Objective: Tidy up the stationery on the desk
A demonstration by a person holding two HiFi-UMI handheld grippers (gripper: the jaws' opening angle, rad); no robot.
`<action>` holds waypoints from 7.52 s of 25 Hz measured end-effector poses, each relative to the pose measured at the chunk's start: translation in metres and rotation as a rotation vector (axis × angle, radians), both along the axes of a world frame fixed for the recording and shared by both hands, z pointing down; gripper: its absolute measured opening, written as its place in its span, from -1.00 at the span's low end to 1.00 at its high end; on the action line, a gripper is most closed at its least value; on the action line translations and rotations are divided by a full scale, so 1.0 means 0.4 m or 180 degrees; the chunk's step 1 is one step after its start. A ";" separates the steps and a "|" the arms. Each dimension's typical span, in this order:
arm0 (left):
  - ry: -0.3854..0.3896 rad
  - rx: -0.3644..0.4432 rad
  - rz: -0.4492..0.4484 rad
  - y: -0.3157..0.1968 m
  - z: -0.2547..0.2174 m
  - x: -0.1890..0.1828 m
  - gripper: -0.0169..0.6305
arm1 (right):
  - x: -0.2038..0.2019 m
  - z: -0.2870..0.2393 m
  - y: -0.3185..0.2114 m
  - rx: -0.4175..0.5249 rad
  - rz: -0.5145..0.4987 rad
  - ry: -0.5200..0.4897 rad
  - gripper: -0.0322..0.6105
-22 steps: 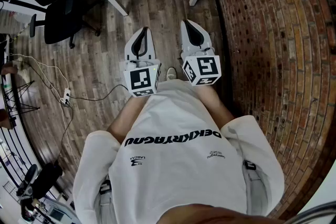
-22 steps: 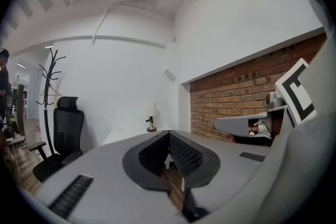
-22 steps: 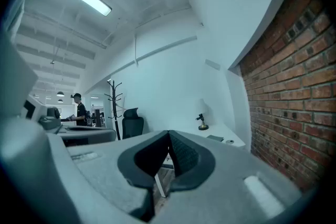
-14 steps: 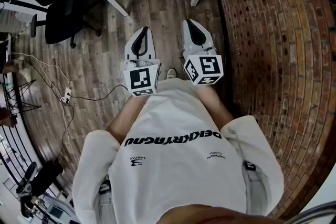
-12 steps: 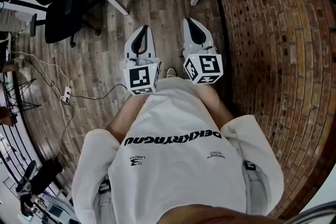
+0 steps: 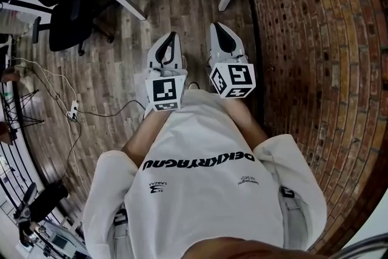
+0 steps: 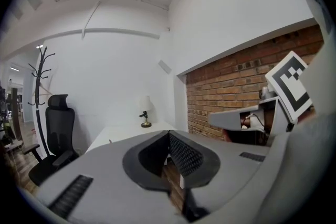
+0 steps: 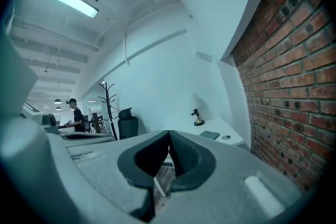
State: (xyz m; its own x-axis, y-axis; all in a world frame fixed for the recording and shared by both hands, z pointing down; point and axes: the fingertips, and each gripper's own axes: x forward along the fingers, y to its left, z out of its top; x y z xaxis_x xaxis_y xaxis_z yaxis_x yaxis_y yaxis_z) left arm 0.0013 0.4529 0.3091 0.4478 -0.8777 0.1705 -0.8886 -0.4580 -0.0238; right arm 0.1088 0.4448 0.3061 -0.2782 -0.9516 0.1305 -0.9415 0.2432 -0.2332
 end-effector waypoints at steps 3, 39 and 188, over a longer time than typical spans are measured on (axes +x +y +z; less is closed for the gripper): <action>0.0012 -0.0049 -0.0035 -0.053 0.022 0.005 -0.95 | 0.010 0.019 -0.048 -0.0027 -0.0033 -0.0020 -0.92; -0.0159 -0.0954 0.0520 -1.154 0.253 0.054 -0.95 | 0.074 0.272 -1.063 -0.1159 0.0595 -0.0069 -0.91; 0.0652 -0.2281 -0.0618 -1.553 0.608 -0.348 -0.95 | -0.317 0.632 -1.575 -0.1886 -0.0993 0.0606 -0.39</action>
